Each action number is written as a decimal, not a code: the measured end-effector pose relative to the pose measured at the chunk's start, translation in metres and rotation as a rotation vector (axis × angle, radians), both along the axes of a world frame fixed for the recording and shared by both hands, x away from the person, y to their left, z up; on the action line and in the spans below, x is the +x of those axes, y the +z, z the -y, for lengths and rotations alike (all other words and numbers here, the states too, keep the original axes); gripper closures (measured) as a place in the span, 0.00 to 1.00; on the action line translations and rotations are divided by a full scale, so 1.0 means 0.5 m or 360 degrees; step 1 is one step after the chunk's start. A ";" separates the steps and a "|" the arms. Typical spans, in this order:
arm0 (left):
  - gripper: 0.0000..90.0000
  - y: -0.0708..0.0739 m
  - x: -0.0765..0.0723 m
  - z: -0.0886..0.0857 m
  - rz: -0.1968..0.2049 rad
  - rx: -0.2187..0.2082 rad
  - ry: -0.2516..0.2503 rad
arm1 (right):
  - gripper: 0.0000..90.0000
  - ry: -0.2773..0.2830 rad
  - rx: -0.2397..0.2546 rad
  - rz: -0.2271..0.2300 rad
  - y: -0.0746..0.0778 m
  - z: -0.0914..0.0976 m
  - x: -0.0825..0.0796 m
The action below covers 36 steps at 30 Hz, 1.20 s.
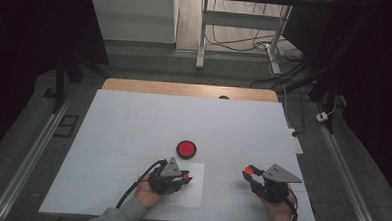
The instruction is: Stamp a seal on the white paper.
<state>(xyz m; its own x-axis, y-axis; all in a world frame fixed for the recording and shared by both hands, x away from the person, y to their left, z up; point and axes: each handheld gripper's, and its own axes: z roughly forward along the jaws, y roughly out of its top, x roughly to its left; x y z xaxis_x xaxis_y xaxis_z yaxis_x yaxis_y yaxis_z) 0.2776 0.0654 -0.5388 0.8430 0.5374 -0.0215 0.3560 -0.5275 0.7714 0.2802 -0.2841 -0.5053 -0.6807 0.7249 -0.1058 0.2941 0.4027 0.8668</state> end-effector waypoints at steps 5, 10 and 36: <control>0.81 0.001 -0.003 0.003 0.0007 0.0013 0.0010 | 0.71 -0.0007 0.0003 0.0008 0.002 0.000 0.000; 0.81 0.001 -0.004 0.003 0.0014 0.0019 0.0012 | 0.71 -0.0003 0.0000 0.0009 0.002 -0.001 0.000; 0.81 0.001 0.004 -0.001 -0.0033 -0.0032 0.0015 | 0.71 0.0001 0.0013 0.0003 0.003 0.000 0.000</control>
<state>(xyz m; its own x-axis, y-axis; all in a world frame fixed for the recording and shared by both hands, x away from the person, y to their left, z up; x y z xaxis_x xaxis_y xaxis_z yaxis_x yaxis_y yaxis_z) 0.2793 0.0657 -0.5382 0.8371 0.5448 -0.0501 0.3772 -0.5084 0.7741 0.2801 -0.2841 -0.5039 -0.6809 0.7253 -0.1013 0.2922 0.3958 0.8706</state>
